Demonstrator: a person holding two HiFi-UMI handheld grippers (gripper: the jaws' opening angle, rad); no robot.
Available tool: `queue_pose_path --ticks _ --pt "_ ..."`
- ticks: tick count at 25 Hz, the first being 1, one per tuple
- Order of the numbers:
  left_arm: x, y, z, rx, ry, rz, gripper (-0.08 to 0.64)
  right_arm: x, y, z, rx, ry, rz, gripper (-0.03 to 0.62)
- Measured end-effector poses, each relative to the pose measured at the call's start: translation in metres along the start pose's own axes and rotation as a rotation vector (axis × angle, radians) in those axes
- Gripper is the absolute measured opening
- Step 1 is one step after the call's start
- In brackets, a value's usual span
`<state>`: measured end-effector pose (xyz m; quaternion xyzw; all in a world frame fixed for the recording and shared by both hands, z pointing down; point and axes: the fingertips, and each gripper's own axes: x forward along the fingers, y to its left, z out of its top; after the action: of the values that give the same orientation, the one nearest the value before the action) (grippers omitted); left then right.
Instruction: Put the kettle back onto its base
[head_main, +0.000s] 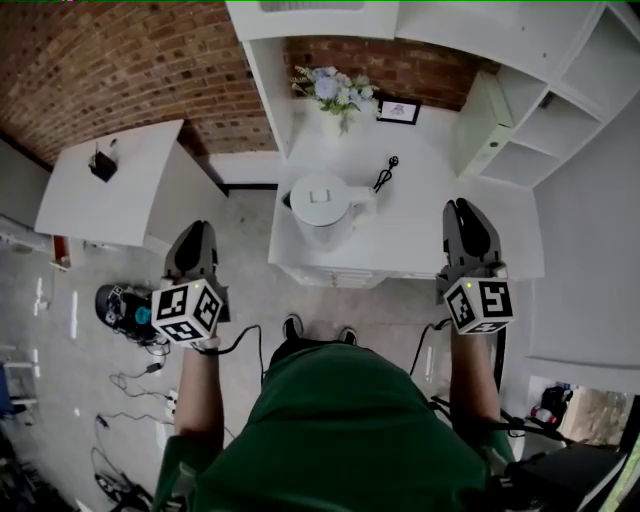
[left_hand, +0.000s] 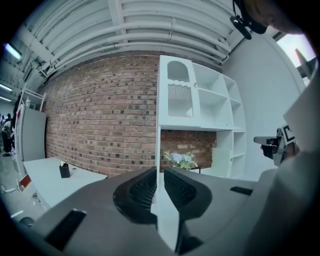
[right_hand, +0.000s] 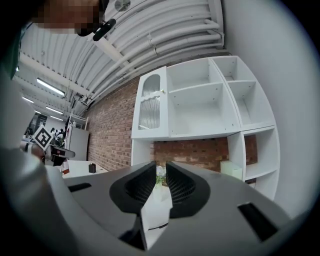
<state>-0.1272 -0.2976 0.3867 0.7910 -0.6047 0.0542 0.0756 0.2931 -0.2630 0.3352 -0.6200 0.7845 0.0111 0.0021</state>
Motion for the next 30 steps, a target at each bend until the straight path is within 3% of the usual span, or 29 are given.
queue_pose_path --ticks 30 --pt "-0.02 -0.023 -0.018 -0.015 0.022 0.043 0.057 -0.003 -0.004 -0.015 -0.001 0.003 0.075 0.072"
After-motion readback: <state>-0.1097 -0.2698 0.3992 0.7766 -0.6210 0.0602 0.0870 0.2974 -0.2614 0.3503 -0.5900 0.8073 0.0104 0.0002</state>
